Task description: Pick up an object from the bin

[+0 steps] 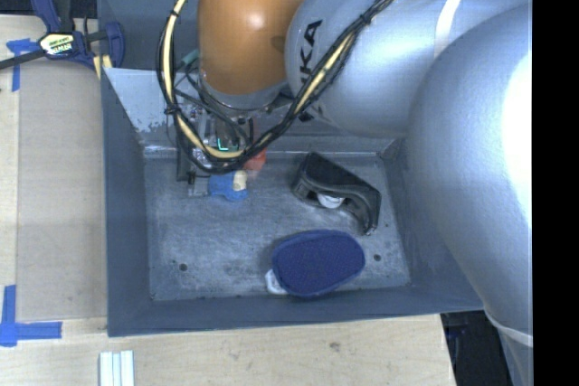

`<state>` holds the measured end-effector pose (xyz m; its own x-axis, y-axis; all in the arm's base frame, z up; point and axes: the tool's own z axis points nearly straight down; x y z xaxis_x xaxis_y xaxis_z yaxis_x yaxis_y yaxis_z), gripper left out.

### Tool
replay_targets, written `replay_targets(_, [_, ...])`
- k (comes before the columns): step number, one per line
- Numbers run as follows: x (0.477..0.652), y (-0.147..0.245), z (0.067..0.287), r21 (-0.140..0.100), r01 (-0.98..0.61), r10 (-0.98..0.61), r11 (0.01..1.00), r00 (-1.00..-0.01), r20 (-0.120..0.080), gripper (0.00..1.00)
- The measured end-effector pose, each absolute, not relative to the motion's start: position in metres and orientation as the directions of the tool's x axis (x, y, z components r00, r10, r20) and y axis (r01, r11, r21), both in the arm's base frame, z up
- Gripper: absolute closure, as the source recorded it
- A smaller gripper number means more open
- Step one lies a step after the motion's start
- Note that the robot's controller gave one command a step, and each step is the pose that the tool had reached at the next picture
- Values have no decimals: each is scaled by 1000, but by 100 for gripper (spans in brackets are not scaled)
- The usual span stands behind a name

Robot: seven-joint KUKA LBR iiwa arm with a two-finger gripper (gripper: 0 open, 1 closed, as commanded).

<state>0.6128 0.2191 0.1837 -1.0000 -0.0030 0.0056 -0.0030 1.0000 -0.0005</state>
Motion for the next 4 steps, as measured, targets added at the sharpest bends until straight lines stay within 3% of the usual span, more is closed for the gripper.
replay_targets(1, [628, 155, 138, -3, -22, -22, 1000, -1000, 2, 0])
replay_targets(2, [616, 148, 68, -1, 181, 181, 984, -984, 2, 0])
replay_targets(3, [617, 148, 71, 1, 182, 182, 983, -983, -2, 100])
replay_targets(4, [602, 154, 232, 5, 195, 195, 981, -981, -11, 100])
